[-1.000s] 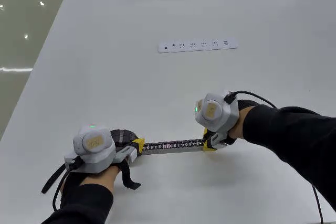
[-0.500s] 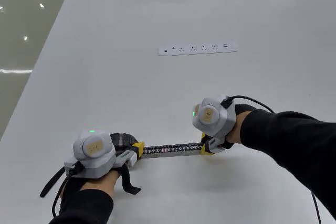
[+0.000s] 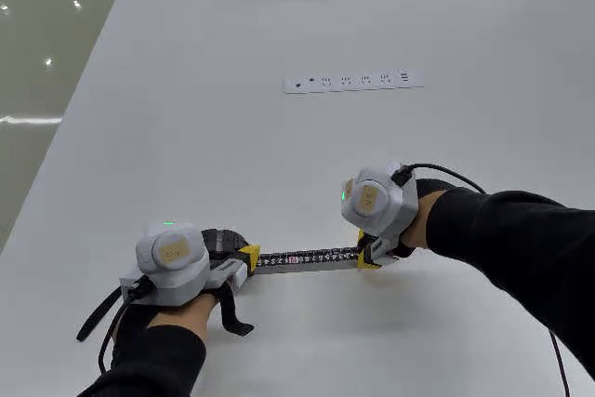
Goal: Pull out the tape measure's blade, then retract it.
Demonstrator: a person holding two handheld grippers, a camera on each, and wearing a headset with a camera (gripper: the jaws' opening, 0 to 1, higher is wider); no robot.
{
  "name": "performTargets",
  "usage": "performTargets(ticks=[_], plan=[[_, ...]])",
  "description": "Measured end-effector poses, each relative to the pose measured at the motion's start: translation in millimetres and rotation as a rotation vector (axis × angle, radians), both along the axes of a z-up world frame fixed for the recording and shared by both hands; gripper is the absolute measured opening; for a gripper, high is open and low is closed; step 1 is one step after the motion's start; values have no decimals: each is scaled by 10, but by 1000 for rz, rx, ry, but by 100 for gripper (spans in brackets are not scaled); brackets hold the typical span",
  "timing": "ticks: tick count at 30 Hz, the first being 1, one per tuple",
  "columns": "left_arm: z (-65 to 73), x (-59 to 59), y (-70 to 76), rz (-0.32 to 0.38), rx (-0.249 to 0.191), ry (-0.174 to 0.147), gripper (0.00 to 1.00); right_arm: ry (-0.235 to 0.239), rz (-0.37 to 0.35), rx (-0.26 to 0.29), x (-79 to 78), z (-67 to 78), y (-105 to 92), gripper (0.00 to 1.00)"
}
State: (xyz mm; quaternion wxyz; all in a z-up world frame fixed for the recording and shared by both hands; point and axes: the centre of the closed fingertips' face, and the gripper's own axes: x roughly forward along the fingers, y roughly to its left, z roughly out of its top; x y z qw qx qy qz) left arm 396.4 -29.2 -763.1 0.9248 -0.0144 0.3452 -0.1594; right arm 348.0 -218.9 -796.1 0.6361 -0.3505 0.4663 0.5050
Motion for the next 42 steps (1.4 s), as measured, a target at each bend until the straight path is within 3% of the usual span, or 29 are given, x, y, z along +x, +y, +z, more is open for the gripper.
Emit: performTargets(ticks=[3,21,42], plan=[[1,2,-1,1,0,-2,58,12,-30,-1,10,5,15,9],[0,5,0,-1,0,2,58,-12,38,13,0,-4,92,9],[0,0,0,-1,1,0,58,-9,43,30,19,-8,204,8]])
